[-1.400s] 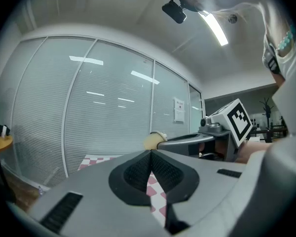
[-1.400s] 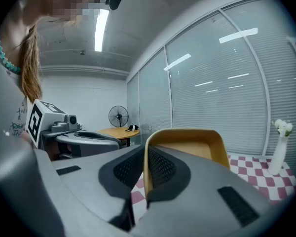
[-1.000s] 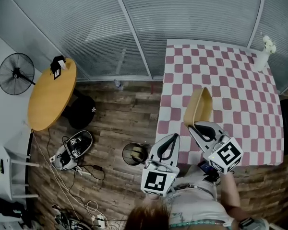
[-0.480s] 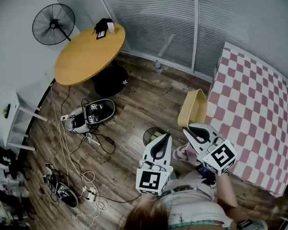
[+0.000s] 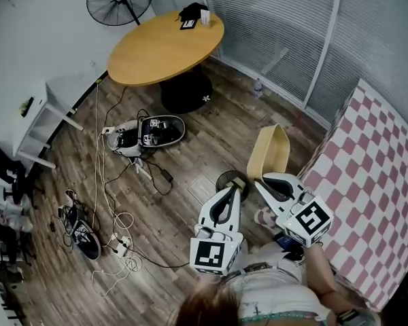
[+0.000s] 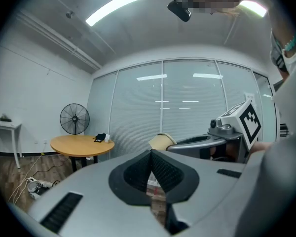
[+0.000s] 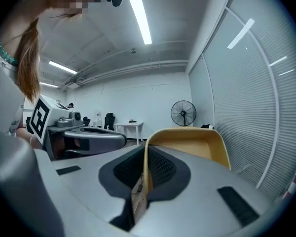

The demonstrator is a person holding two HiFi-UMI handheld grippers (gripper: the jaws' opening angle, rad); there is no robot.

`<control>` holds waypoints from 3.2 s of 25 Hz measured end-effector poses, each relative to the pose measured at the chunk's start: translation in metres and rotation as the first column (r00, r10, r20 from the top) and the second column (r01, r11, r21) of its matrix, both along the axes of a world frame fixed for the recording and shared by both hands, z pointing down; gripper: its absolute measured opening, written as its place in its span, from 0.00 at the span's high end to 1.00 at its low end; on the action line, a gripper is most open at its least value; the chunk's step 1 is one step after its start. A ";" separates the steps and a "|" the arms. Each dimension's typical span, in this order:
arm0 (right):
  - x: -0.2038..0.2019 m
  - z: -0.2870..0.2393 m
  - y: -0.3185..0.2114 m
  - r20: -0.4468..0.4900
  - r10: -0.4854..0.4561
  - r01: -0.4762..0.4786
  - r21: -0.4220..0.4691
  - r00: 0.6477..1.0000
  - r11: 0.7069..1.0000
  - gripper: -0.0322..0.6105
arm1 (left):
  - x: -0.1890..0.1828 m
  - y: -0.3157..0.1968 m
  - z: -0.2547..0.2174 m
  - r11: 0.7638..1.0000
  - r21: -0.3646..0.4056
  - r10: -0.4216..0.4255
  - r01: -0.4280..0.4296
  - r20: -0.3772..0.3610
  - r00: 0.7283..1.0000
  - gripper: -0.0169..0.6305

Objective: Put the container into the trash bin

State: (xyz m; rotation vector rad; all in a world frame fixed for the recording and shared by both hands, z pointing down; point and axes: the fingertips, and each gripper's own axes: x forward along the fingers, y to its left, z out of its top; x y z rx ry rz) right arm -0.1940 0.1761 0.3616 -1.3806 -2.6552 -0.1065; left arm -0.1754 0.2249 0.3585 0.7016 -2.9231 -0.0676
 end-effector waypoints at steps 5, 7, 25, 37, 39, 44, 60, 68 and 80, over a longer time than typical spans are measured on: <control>-0.003 0.003 0.008 -0.003 -0.052 0.052 0.006 0.999 0.999 0.94 | -0.002 0.004 0.004 0.999 0.004 -0.039 0.039 0.000 0.999 0.96; -0.005 0.012 0.010 -0.005 -0.066 0.066 0.006 0.998 0.998 0.94 | -0.002 0.002 0.010 0.999 0.001 -0.040 0.040 -0.004 0.999 0.96; -0.009 0.032 0.050 -0.056 -0.169 0.169 0.009 0.984 0.985 0.94 | -0.004 0.024 0.024 0.996 -0.007 -0.093 0.093 -0.047 0.995 0.96; -0.036 0.114 0.095 -0.196 -0.210 0.229 0.085 0.958 0.970 0.94 | -0.005 0.061 0.056 0.988 -0.015 -0.152 0.151 -0.124 0.981 0.96; -0.044 0.136 0.105 -0.231 -0.216 0.247 0.115 0.949 0.962 0.94 | -0.010 0.067 0.060 0.988 -0.016 -0.155 0.155 -0.142 0.978 0.96; -0.049 0.209 0.128 -0.348 -0.241 0.303 0.136 0.906 0.943 0.94 | -0.012 0.079 0.076 0.989 -0.021 -0.148 0.146 -0.176 0.973 0.96; -0.026 0.454 0.152 -0.628 -0.198 0.400 0.197 0.753 0.895 0.94 | -0.018 0.094 0.144 0.995 -0.009 -0.101 0.102 -0.263 0.959 0.96; -0.028 0.515 0.144 -0.688 -0.148 0.411 0.235 0.711 0.881 0.94 | -0.024 0.099 0.165 0.997 -0.007 -0.079 0.081 -0.309 0.948 0.96; -0.031 0.550 0.152 -0.715 -0.159 0.500 0.294 0.680 0.815 0.94 | -0.026 0.120 0.186 0.992 -0.001 -0.119 0.128 -0.367 0.923 0.96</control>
